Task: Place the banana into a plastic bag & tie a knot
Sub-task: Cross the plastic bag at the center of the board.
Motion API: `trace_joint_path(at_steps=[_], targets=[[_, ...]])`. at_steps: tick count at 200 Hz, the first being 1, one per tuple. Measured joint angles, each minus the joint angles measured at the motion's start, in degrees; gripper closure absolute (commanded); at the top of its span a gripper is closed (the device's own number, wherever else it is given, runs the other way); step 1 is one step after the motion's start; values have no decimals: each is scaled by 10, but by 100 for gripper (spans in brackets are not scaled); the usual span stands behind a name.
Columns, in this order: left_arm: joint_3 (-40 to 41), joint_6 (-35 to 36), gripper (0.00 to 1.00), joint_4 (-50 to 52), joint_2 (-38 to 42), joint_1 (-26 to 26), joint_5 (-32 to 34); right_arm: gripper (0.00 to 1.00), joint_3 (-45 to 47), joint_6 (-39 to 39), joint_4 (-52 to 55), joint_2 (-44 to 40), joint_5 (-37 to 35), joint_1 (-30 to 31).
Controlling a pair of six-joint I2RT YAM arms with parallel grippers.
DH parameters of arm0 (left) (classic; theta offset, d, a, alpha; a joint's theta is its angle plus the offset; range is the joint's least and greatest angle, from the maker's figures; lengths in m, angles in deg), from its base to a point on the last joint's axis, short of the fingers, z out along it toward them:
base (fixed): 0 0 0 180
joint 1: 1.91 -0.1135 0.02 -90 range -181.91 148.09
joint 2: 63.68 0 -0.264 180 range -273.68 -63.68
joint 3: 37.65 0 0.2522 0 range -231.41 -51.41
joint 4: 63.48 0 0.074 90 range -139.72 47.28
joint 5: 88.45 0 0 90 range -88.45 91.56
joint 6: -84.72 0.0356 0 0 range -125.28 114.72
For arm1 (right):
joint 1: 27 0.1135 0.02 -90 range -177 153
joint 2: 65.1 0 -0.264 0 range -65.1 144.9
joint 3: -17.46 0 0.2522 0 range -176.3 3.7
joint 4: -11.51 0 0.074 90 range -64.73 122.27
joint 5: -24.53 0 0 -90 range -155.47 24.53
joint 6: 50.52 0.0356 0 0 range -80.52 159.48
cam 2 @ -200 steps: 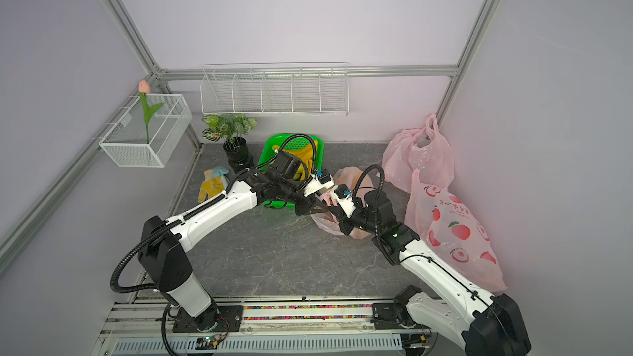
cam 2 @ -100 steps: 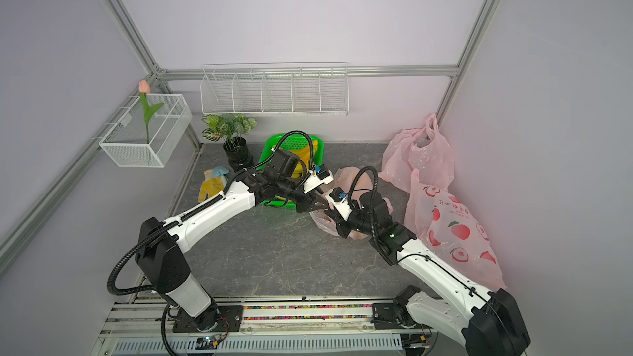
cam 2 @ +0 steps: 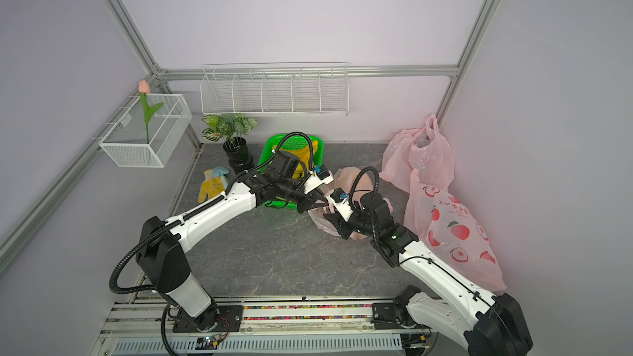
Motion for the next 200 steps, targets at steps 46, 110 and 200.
trace_joint_path(at_steps=[46, 110, 200], targets=[[21, -2, 89, -9, 7, 0, 2, 63, -9, 35, 35, -87, -26, -5], [44, -5, 87, -33, 34, 0, 2, 68, -63, 62, 54, -41, -43, -38], [45, -7, 87, -43, 36, 0, 7, 62, -70, 64, 56, 7, -20, -38]])
